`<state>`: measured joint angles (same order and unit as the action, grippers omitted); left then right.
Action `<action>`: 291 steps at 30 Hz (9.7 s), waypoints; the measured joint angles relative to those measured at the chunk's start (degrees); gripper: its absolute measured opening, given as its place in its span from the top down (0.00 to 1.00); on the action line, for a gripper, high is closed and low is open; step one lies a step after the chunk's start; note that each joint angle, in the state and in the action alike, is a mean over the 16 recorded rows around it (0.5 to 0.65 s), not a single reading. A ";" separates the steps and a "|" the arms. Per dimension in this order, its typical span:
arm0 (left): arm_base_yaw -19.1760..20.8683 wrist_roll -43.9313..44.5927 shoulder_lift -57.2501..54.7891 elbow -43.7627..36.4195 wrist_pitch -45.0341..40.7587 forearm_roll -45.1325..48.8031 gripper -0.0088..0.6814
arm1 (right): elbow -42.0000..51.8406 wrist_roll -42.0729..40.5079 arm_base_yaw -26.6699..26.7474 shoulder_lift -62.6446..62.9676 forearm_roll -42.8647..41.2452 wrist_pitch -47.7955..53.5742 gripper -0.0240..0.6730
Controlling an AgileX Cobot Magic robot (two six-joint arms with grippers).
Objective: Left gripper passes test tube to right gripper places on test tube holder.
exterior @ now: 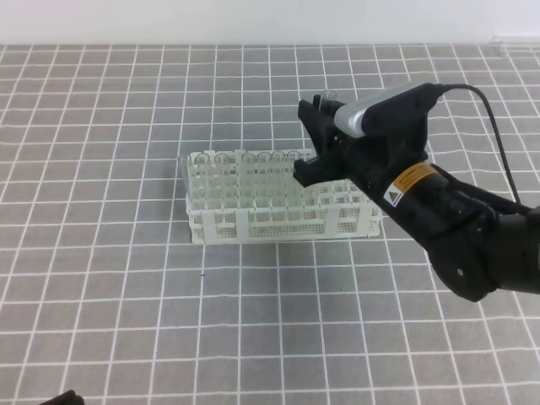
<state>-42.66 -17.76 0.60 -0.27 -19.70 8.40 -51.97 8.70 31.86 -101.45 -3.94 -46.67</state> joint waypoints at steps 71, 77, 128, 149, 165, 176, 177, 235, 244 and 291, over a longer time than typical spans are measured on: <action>0.01 -0.04 0.10 -0.18 0.23 0.04 0.99 | -2.50 -2.82 0.07 -4.78 2.10 1.31 0.53; 0.01 -0.04 0.06 -0.18 0.23 0.04 0.99 | 0.00 -2.98 0.07 -2.43 2.53 0.16 0.36; 0.01 -0.06 0.05 -0.32 0.40 0.10 0.99 | 47.07 -2.05 -8.88 72.03 7.03 27.35 0.98; 0.00 -0.04 -0.04 -0.18 0.29 0.12 0.99 | 49.47 -3.18 -19.15 97.97 3.18 56.95 0.98; 0.00 -0.08 -0.09 -0.41 0.52 0.19 0.99 | 52.10 -7.62 -19.50 101.80 5.05 63.27 0.98; 0.01 -0.04 0.05 -0.23 0.29 0.15 0.99 | 52.09 -7.90 -21.71 102.33 5.03 65.81 0.98; 0.01 -0.04 0.05 -0.18 0.23 0.14 0.99 | 52.09 -7.84 -21.93 102.33 5.01 65.82 0.98; 29.94 4.93 0.58 -0.17 2.06 0.81 0.99 | 52.09 -7.75 -22.88 102.33 4.84 65.96 0.98; 32.93 9.00 0.22 -0.07 1.24 -1.97 0.99 | 52.09 -7.75 -22.88 102.33 4.84 65.96 0.98; 33.67 9.12 0.16 -0.09 1.07 -2.26 0.99 | 52.09 -7.75 -22.88 102.14 4.84 65.96 0.98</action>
